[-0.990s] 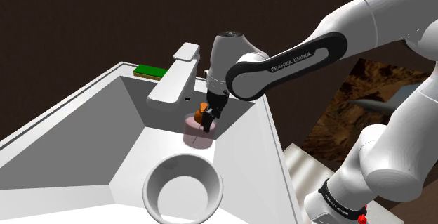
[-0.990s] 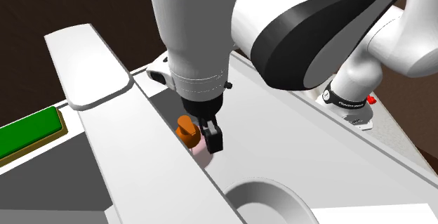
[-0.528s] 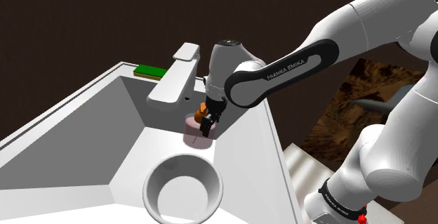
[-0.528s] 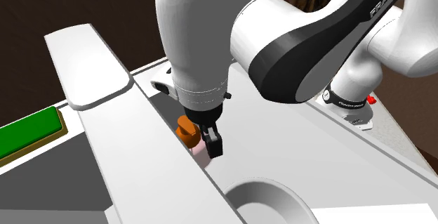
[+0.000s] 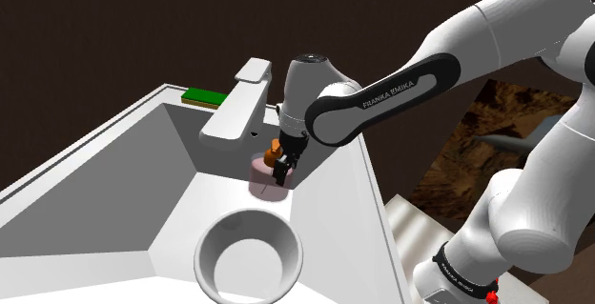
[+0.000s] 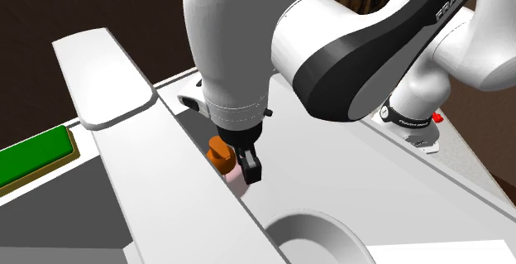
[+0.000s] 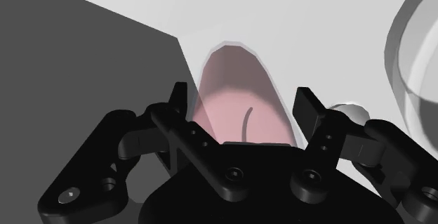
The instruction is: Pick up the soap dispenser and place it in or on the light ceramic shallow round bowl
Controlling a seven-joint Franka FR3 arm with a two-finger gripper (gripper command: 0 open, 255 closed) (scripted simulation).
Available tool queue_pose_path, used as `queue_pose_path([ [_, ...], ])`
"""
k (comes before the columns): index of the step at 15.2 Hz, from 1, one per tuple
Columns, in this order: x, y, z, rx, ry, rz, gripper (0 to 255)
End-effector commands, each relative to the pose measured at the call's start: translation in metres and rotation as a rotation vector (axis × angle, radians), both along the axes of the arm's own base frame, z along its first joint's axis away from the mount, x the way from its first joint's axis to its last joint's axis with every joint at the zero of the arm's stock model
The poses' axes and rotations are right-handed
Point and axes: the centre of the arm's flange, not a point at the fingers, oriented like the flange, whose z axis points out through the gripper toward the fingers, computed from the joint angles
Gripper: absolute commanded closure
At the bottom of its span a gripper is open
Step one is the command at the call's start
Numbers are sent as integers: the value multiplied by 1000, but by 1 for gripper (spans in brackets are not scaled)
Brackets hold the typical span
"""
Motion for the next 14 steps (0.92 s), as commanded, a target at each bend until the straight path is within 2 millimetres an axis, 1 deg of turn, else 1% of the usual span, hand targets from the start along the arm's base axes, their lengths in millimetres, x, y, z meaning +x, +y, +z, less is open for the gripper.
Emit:
queue_pose_path([
  [1, 0, 0, 0, 0, 0, 0, 255],
  [6, 0, 0, 0, 0, 0, 0, 255],
  [14, 0, 0, 42, 0, 0, 0, 255],
])
